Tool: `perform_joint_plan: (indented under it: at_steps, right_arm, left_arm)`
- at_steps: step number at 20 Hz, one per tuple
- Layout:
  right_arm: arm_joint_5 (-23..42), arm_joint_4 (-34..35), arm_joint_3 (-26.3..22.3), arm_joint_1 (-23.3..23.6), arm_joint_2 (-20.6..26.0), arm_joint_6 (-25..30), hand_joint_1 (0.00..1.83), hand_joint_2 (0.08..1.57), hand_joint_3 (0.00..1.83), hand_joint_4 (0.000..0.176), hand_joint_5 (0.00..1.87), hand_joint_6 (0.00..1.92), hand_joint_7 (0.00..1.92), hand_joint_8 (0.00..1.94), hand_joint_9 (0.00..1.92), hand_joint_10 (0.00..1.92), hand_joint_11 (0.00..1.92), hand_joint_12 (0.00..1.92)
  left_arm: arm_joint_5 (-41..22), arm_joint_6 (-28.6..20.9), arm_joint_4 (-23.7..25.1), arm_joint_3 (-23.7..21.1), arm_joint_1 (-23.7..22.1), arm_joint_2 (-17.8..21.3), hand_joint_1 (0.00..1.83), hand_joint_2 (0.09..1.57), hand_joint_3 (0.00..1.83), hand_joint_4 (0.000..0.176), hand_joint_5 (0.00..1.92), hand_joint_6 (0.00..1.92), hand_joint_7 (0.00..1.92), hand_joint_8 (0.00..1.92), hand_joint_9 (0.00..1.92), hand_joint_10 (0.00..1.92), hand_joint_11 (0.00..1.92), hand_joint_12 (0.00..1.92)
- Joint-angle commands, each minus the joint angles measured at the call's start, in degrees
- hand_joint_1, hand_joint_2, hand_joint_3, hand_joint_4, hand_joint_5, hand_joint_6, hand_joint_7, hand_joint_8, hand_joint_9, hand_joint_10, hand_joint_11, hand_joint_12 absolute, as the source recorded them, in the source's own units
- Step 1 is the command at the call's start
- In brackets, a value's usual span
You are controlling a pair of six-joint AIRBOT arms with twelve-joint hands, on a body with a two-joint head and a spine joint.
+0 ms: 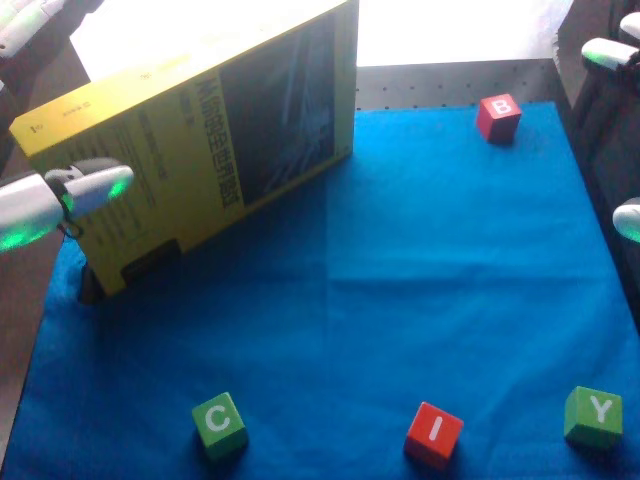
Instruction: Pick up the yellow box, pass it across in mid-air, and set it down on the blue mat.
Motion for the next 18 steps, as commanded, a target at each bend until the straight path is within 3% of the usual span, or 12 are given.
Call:
perform_joint_plan:
  at_steps: [1, 4, 5, 7, 9, 10, 12, 13, 14, 16, 17, 18]
  right_arm:
    - [7.07, 0.67, 0.23, 0.65, 0.12, 0.07, 0.19, 1.22, 0.01, 0.116, 0.00, 0.00, 0.00, 0.00, 0.00, 0.00, 0.00, 0.00]
    - [7.08, 0.95, 0.22, 0.65, 0.00, 0.07, 0.20, 1.24, 0.01, 0.090, 0.00, 0.00, 0.00, 0.00, 0.00, 0.00, 0.00, 0.00]
    - [7.08, 0.97, 0.21, 0.64, -0.08, 0.07, 0.22, 1.25, 0.01, 0.101, 0.00, 0.00, 0.00, 0.00, 0.00, 0.00, 0.00, 0.00]
    - [7.07, 0.99, 0.22, 0.64, -0.19, 0.07, 0.24, 1.25, 0.01, 0.098, 0.00, 0.00, 0.00, 0.00, 0.00, 0.00, 0.00, 0.00]
    - [7.08, 1.05, 0.24, 0.64, -0.44, 0.07, 0.25, 1.25, 0.01, 0.086, 0.00, 0.00, 0.00, 0.00, 0.00, 0.00, 0.00, 0.00]
    - [7.08, 1.15, 0.24, 0.64, -0.57, 0.07, 0.25, 1.26, 0.01, 0.080, 0.00, 0.00, 0.00, 0.00, 0.00, 0.00, 0.00, 0.00]
    - [7.08, 1.28, 0.23, 0.64, -0.70, 0.07, 0.26, 1.25, 0.00, 0.092, 0.00, 0.00, 0.00, 0.00, 0.00, 0.00, 0.00, 0.00]
    - [7.08, 1.37, 0.21, 0.64, -0.72, 0.07, 0.25, 1.25, 0.00, 0.090, 0.00, 0.00, 0.00, 0.00, 0.00, 0.00, 0.00, 0.00]
    - [7.08, 1.44, 0.20, 0.63, -0.83, 0.07, 0.24, 1.24, 0.00, 0.101, 0.00, 0.00, 0.00, 0.00, 0.00, 0.00, 0.00, 0.00]
    - [7.08, 1.53, 0.19, 0.63, -1.08, 0.07, 0.23, 1.25, 0.00, 0.081, 0.00, 0.00, 0.00, 0.00, 0.00, 0.00, 0.00, 0.00]
    - [7.09, 1.56, 0.15, 0.63, -1.11, 0.08, 0.24, 1.25, 0.00, 0.077, 0.00, 0.00, 0.00, 0.00, 0.00, 0.00, 0.00, 0.00]
    - [7.09, 1.59, 0.11, 0.63, -1.11, 0.08, 0.24, 1.25, 0.00, 0.073, 0.00, 0.00, 0.00, 0.00, 0.00, 0.00, 0.00, 0.00]
  left_arm:
    - [-7.00, -0.05, 0.04, 0.36, -0.30, -0.11, 0.84, 1.15, 0.00, 0.041, 0.00, 0.00, 0.00, 0.00, 0.00, 0.00, 0.00, 0.68]
    - [-6.94, -0.06, -1.04, 0.77, -0.24, -0.60, 0.85, 1.12, 0.00, 0.036, 0.00, 0.00, 0.00, 0.00, 0.00, 0.00, 0.00, 1.08]
    - [-6.52, -0.06, -1.39, 1.04, -0.25, -0.85, 0.86, 1.11, 0.00, 0.028, 0.00, 0.00, 0.00, 0.00, 0.00, 0.00, 0.00, 1.05]
    - [-5.88, -0.07, -1.85, 1.45, -0.31, -1.33, 0.88, 1.09, 0.00, 0.027, 0.00, 0.00, 0.00, 0.00, 0.00, 0.00, 0.00, 0.78]
    - [-3.85, -0.11, -3.61, 2.70, -0.99, -2.57, 0.87, 1.11, 0.00, 0.040, 0.00, 0.00, 0.00, 0.00, 0.00, 0.00, 0.00, 0.07]
    - [-2.67, -0.40, -4.56, 3.41, -1.34, -3.32, 0.85, 1.11, 0.00, 0.049, 0.00, 0.00, 0.00, 0.00, 0.00, 0.00, 0.00, 0.01]
    - [-0.48, -1.44, -5.73, 4.89, -1.86, -4.72, 0.82, 1.08, 0.00, 0.015, 0.00, 0.00, 0.00, 0.00, 0.00, 0.00, 0.04, 0.02]
    - [0.97, -2.01, -6.61, 5.97, -2.36, -5.77, 0.80, 1.07, 0.00, 0.013, 0.00, 0.00, 0.00, 0.00, 0.00, 0.00, 0.07, 0.04]
    - [2.16, -2.17, -7.31, 6.65, -2.70, -6.48, 0.81, 1.04, 0.05, 0.004, 0.00, 0.00, 0.00, 0.00, 0.00, 0.00, 0.01, 0.30]
    - [3.96, -2.87, -8.15, 7.77, -2.88, -7.76, 0.86, 1.07, 0.00, 0.000, 0.05, 0.00, 0.07, 0.01, 0.05, 0.02, 0.00, 0.72]
    - [4.12, -3.37, -8.16, 7.95, -2.87, -7.96, 0.89, 1.08, 0.00, 0.000, 0.20, 0.02, 0.30, 0.05, 0.29, 0.11, 0.00, 1.22]
    - [4.11, -3.53, -8.16, 7.97, -2.85, -8.00, 0.96, 1.09, 0.00, 0.000, 0.59, 0.12, 0.68, 0.24, 0.60, 0.57, 0.30, 1.50]
